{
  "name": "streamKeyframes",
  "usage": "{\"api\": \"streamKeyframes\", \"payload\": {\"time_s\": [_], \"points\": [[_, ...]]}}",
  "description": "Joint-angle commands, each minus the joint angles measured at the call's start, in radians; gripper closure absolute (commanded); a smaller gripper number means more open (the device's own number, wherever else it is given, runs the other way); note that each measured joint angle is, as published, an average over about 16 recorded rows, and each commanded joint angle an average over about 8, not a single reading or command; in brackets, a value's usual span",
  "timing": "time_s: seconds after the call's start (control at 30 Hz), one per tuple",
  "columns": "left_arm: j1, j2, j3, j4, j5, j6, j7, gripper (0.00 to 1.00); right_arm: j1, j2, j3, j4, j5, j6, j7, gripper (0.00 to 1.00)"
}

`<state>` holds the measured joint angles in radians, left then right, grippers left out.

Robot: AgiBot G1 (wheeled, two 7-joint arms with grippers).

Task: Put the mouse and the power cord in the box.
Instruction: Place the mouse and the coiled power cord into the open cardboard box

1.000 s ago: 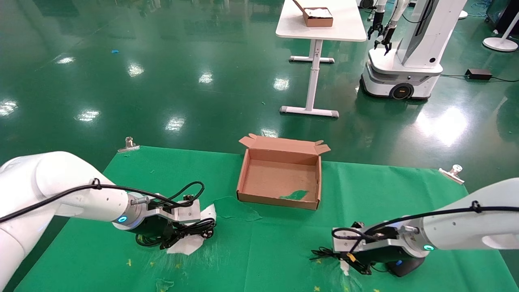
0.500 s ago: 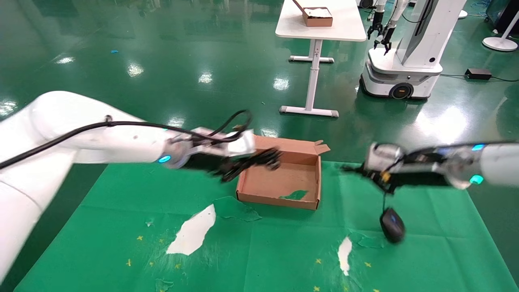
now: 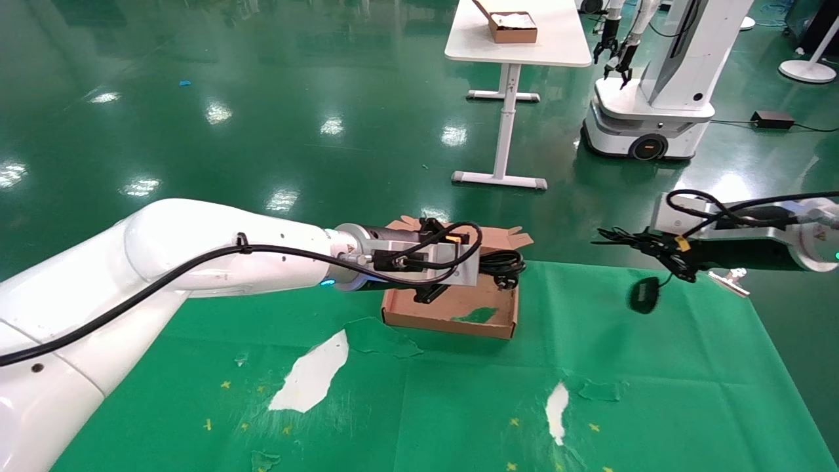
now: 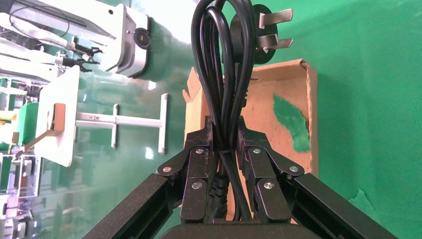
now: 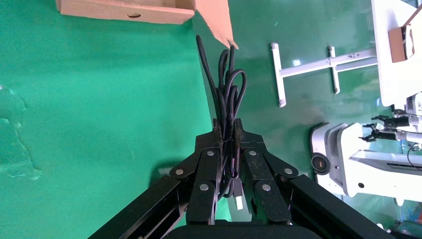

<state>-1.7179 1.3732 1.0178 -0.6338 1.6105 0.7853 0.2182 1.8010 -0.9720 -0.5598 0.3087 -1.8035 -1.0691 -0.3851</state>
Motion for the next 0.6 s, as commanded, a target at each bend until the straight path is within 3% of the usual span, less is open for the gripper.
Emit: {"api": "streamKeyframes", "payload": {"time_s": [0.03,0.6], "points": [[-0.005,-0.001,0.036,0.000,-0.025,-0.018,0.003,0.00,0.011,0.003,0.002,-0.019,0.003,-0.003,-0.017,1.00],[-0.055,-0.003,0.213,0.053,-0.181,-0.112,-0.004,0.00,0.046,-0.012,0.021,-0.070,0.040,-0.050,-0.097,1.00]]}}
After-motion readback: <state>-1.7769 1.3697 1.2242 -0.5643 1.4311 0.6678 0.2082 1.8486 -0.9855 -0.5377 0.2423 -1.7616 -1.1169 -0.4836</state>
